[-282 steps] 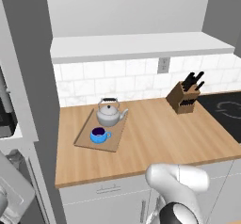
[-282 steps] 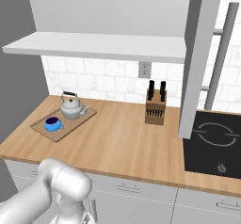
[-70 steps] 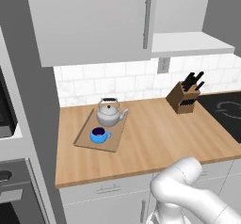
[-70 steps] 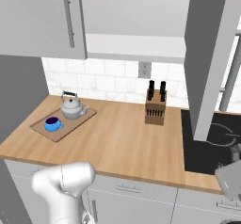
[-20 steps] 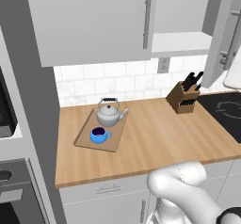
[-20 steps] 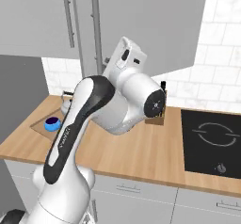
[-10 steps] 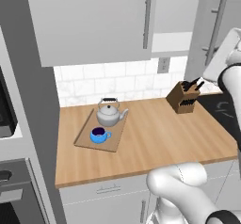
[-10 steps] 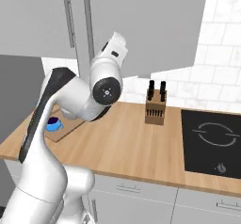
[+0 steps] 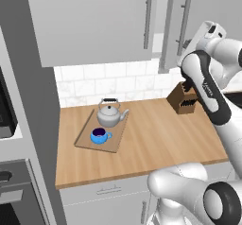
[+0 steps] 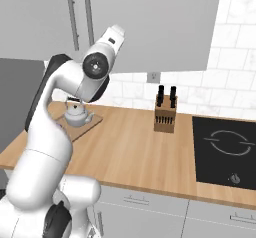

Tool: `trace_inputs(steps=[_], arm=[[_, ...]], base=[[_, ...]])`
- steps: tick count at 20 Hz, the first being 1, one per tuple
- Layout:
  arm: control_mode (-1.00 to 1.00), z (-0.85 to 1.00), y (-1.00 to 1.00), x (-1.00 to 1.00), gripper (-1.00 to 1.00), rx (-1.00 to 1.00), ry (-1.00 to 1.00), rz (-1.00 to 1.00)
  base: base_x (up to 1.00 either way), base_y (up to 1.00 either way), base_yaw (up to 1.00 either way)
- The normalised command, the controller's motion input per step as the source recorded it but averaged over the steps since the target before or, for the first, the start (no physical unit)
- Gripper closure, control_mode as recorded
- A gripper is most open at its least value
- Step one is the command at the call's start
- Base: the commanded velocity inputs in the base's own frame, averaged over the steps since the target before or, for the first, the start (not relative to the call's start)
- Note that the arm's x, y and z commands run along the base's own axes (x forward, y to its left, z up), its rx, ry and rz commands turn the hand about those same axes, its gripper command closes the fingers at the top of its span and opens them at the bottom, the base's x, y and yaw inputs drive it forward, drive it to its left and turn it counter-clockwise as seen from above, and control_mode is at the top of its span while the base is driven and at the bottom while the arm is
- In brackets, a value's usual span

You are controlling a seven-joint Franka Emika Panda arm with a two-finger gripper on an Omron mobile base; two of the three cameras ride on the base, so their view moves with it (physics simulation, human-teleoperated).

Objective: Pick the kettle from the counter and place it on the tray. Then pick the mug from the cabinet and place it on the tray. Then close the cabinet doors.

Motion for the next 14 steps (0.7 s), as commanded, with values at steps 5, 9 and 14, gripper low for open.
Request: trace_inputs(steps=[5,9,14], arm=[[-1.0,-0.06,0.0,0.89,1.0,0.0,0.04,-0.02],[-1.0,-0.25,-0.01,0.82,1.0,0.02,-0.01,-0.05],[-1.0,-0.3,-0.02,0.76,1.0,0.02,-0.03,-0.07]], base=[[0.0,0.0,0.0],[0.0,0.0,0.0],[0.0,0.0,0.0]])
